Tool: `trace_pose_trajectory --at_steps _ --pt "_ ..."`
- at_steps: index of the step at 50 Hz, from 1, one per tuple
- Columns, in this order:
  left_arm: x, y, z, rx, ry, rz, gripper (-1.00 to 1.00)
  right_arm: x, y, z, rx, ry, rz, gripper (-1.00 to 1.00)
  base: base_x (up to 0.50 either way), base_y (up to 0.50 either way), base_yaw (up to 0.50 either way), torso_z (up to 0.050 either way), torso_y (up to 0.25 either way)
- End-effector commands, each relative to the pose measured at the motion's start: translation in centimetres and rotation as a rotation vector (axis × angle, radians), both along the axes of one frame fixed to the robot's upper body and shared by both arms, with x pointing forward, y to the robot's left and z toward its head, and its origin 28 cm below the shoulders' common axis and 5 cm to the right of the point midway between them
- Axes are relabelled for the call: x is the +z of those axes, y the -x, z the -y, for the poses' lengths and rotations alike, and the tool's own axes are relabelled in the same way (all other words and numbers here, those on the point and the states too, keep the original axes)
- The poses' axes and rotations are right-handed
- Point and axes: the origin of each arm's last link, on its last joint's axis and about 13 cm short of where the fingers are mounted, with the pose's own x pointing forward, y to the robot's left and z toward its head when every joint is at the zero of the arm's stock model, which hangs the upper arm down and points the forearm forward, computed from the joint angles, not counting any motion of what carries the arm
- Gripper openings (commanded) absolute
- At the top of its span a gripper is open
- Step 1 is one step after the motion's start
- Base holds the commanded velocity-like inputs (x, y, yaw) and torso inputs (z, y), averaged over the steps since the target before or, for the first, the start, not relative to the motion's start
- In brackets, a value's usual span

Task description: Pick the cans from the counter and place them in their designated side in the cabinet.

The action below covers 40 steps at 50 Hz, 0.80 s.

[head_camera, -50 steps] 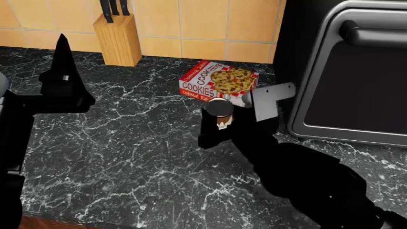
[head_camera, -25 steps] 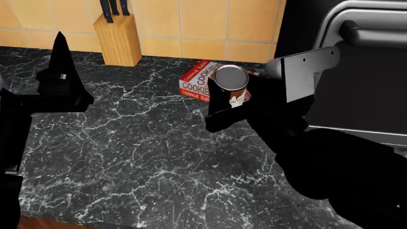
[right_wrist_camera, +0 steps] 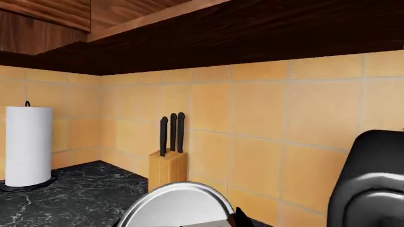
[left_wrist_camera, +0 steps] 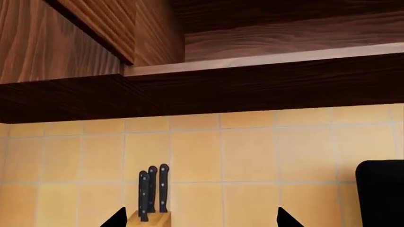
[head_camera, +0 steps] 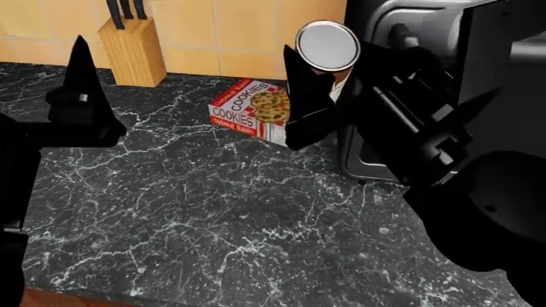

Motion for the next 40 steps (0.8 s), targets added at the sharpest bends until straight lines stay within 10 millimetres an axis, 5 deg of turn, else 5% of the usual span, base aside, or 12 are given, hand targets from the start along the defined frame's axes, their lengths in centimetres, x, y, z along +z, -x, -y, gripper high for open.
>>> trace_pose_trajectory --at_steps 1,40 --pt "0.5 0.1 0.0 0.0 -0.005 0.009 1.0 2.8 1.1 0.2 0.042 -0.039 0.138 -1.0 0.0 0.0 0.0 0.0 0.0" --pt "2.0 0.6 0.2 -0.01 -0.007 0.051 1.0 2.1 5.0 3.6 -0.021 -0.073 0.215 -1.0 0.01 -0.06 0.0 0.0 0.001"
